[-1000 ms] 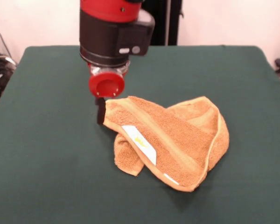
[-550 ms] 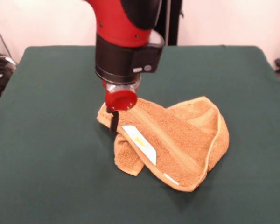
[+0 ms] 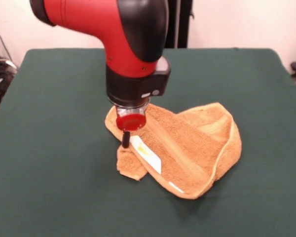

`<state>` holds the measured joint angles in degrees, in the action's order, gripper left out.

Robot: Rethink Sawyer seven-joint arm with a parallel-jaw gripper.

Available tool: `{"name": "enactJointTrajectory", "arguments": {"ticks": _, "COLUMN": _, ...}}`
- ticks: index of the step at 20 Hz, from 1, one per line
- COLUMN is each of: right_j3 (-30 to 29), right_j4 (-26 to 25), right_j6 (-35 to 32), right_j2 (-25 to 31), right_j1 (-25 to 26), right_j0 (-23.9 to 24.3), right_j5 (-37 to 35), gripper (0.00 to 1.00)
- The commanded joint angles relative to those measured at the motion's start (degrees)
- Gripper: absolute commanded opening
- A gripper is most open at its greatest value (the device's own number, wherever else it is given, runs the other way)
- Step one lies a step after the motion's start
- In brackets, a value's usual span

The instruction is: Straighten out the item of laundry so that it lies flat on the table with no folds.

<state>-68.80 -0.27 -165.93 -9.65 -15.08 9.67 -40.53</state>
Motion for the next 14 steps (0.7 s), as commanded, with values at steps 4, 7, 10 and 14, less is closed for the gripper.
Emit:
{"name": "enactJointTrajectory", "arguments": {"ticks": 4, "right_j3": -3.94, "right_j4": -1.27, "right_j6": 8.14, "right_j2": 8.36, "right_j1": 3.78, "right_j0": 1.79, "right_j5": -4.41, "gripper": 1.00}}
{"name": "enactJointTrajectory", "arguments": {"ticks": 7, "right_j3": -4.11, "right_j4": -1.39, "right_j6": 7.78, "right_j2": 8.07, "right_j1": 3.21, "right_j0": 1.86, "right_j5": -4.77, "gripper": 1.00}}
{"name": "enactJointTrajectory", "arguments": {"ticks": 10, "right_j3": -5.76, "right_j4": -1.55, "right_j6": 7.51, "right_j2": 7.39, "right_j1": 1.04, "right_j0": 1.66, "right_j5": -5.50, "gripper": 1.00}}
{"name": "enactJointTrajectory", "arguments": {"ticks": 14, "right_j3": -7.04, "right_j4": -1.88, "right_j6": 9.36, "right_j2": 8.05, "right_j1": -0.01, "right_j0": 2.61, "right_j5": -5.72, "gripper": 1.00}}
